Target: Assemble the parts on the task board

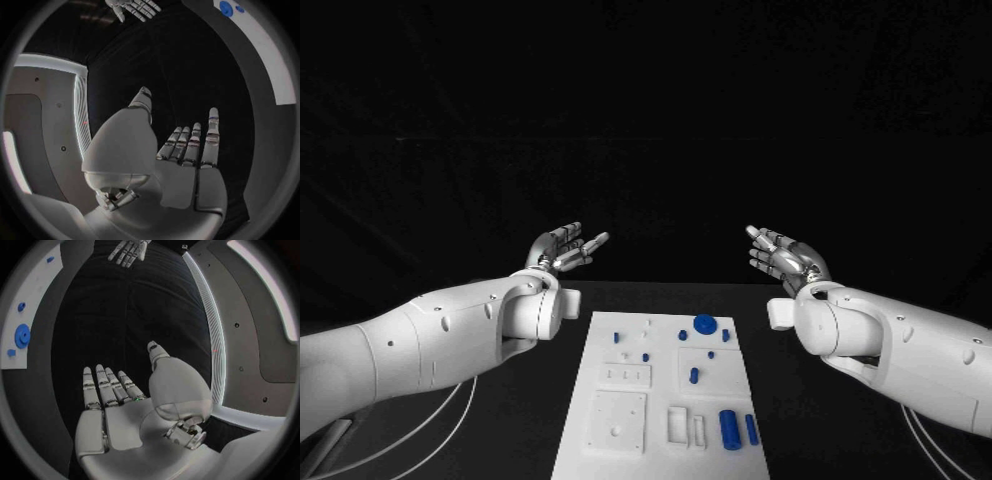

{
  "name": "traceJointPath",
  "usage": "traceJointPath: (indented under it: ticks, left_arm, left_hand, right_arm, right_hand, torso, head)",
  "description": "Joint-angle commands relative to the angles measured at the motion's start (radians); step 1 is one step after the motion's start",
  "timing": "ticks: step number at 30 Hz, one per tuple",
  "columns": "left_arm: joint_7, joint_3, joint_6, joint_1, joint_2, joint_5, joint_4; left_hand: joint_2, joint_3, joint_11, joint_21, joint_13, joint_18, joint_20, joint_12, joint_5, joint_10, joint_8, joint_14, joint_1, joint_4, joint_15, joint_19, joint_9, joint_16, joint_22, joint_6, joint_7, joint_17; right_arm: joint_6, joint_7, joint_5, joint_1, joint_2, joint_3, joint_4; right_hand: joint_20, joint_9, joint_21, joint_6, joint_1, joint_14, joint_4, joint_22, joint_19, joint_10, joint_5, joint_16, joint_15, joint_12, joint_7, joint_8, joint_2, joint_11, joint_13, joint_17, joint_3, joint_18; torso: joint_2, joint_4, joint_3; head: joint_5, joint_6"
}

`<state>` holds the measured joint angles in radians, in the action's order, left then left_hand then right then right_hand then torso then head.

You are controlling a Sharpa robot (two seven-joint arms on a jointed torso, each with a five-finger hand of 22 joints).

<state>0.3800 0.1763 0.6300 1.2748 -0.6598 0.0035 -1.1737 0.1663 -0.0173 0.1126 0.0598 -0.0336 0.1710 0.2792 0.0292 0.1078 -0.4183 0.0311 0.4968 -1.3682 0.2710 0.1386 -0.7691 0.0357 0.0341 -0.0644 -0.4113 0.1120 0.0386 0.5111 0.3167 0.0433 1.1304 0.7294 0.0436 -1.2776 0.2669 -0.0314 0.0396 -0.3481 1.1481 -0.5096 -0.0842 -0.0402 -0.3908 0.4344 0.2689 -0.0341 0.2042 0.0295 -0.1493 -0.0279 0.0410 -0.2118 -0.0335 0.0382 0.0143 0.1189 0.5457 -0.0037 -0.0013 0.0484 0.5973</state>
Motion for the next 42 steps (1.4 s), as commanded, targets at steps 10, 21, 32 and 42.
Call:
traceJointPath:
  ticks: [10,21,32,42]
  left_arm:
    - [-0.109,0.040,-0.150,0.059,0.036,0.002,0.107]
    - [-0.091,0.040,-0.191,0.060,0.022,-0.007,0.087]
    - [-0.079,0.039,-0.209,0.076,-0.041,-0.067,-0.019]
    - [-0.062,0.036,-0.217,0.106,-0.125,-0.094,-0.178]
  left_hand:
    - [0.005,0.000,0.001,0.007,-0.002,0.026,0.008,0.007,0.008,-0.019,0.007,0.022,-0.049,0.016,0.005,-0.029,0.002,0.007,-0.003,-0.018,0.003,0.002]
    - [-0.136,0.019,0.044,0.046,-0.020,0.030,-0.034,0.019,0.029,-0.420,0.026,0.430,-0.024,-0.184,0.030,-0.136,0.016,0.029,-0.016,-0.350,0.044,0.020]
    - [-0.193,0.031,0.007,0.179,-0.024,-0.083,-0.199,0.030,0.092,-0.720,0.033,0.711,-0.094,-0.316,-0.045,-0.294,0.030,0.070,-0.067,-0.637,0.026,0.035]
    - [-0.196,0.026,0.003,0.251,-0.024,-0.095,-0.209,0.030,0.098,-0.732,0.032,0.723,-0.075,-0.359,-0.049,-0.246,0.029,0.059,-0.117,-0.637,0.026,0.033]
  right_arm:
    - [-0.368,-0.233,0.102,0.040,-0.026,0.020,0.144]
    - [-0.275,-0.170,0.403,0.034,-0.050,0.021,0.185]
    - [-0.299,-0.167,0.891,0.031,-0.085,0.021,0.207]
    - [-0.292,-0.239,1.311,0.031,-0.111,0.021,0.157]
  right_hand:
    - [-0.003,-0.003,0.006,-0.035,0.063,-0.042,0.037,-0.003,-0.028,0.034,0.000,-0.007,0.010,0.007,-0.054,-0.007,0.004,-0.010,-0.003,0.003,-0.003,0.009]
    - [-0.070,-0.019,0.080,-0.357,0.144,-0.494,0.198,-0.031,-0.438,0.395,0.025,-0.027,-0.021,0.022,-0.038,-0.025,-0.013,0.016,-0.019,0.025,0.050,-0.003]
    - [-0.259,-0.033,0.290,-0.705,0.128,-1.006,0.305,-0.098,-0.883,0.706,0.075,-0.129,-0.200,0.029,0.005,-0.037,-0.056,0.112,-0.025,0.146,0.180,0.014]
    - [-0.295,-0.034,0.573,-0.738,0.083,-0.972,0.365,-0.324,-0.960,0.735,0.079,-0.682,-0.222,0.029,0.021,-0.035,-0.091,0.130,-0.026,0.537,0.271,0.044]
  torso:
    - [0.000,-0.0001,-0.0003]
    - [0.003,0.0002,-0.0001]
    - [0.027,0.0015,-0.0048]
    - [0.077,0.0184,-0.0113]
  head:
    - [0.000,0.000]
    - [0.003,-0.011]
    - [0.001,-0.014]
    - [-0.010,-0.030]
